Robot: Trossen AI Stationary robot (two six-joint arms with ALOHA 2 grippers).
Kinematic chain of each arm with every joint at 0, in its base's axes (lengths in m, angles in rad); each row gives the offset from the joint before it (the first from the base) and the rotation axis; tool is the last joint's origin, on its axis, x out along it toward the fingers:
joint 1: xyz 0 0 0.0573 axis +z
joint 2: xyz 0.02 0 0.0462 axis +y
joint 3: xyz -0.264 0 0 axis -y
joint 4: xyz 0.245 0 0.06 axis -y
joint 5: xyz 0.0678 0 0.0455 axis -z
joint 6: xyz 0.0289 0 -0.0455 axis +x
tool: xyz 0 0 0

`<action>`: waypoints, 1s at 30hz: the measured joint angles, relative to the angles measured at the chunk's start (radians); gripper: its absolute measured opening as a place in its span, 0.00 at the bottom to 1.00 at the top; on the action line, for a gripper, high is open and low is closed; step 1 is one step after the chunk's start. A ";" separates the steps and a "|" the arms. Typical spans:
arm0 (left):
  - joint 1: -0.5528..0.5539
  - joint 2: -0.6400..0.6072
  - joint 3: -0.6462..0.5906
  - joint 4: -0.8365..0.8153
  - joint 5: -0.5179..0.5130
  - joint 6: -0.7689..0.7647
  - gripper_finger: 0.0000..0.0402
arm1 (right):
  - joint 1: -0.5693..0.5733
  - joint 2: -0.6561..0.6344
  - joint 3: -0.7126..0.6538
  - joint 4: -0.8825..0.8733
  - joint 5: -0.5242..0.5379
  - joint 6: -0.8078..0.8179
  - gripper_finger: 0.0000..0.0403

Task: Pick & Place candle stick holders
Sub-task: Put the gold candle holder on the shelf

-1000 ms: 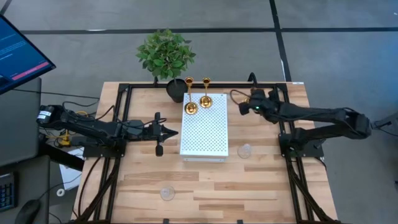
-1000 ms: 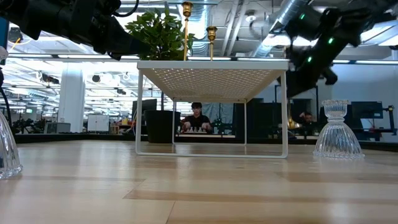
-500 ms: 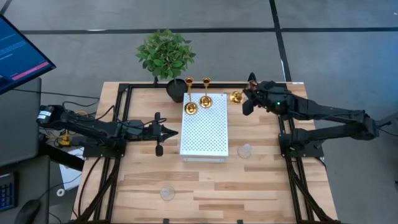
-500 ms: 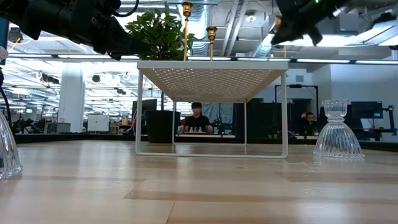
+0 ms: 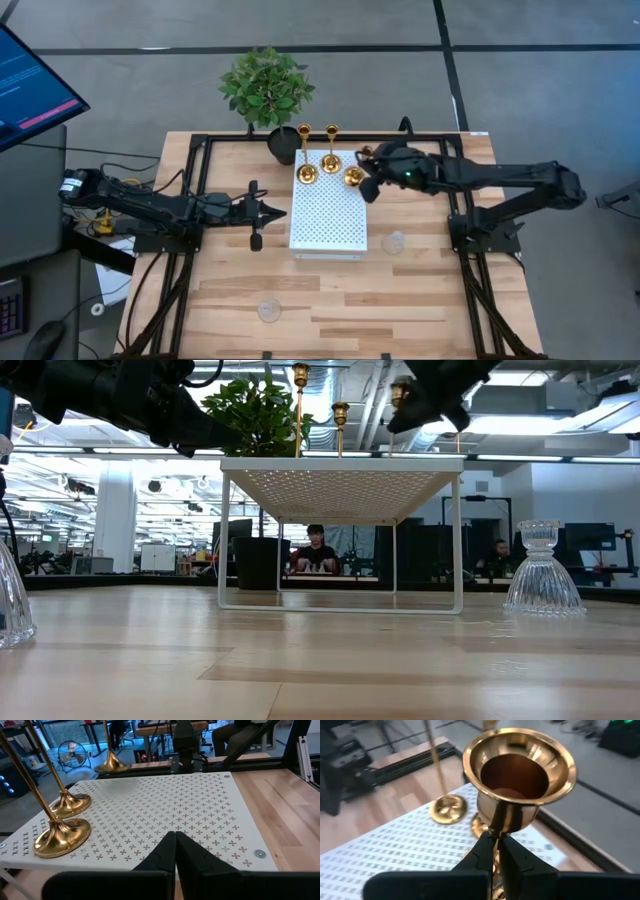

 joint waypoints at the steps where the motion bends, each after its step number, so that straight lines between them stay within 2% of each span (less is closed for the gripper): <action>1: 0.000 0.000 0.000 0.000 0.000 0.000 0.02 | -0.003 0.016 0.009 0.000 -0.016 0.000 0.00; 10: 0.000 0.000 0.000 0.000 0.000 0.000 0.02 | -0.019 0.096 0.034 -0.005 -0.066 0.004 0.00; 30: 0.000 0.000 0.000 0.000 0.000 0.000 0.02 | -0.052 0.094 0.034 -0.023 -0.078 0.018 0.00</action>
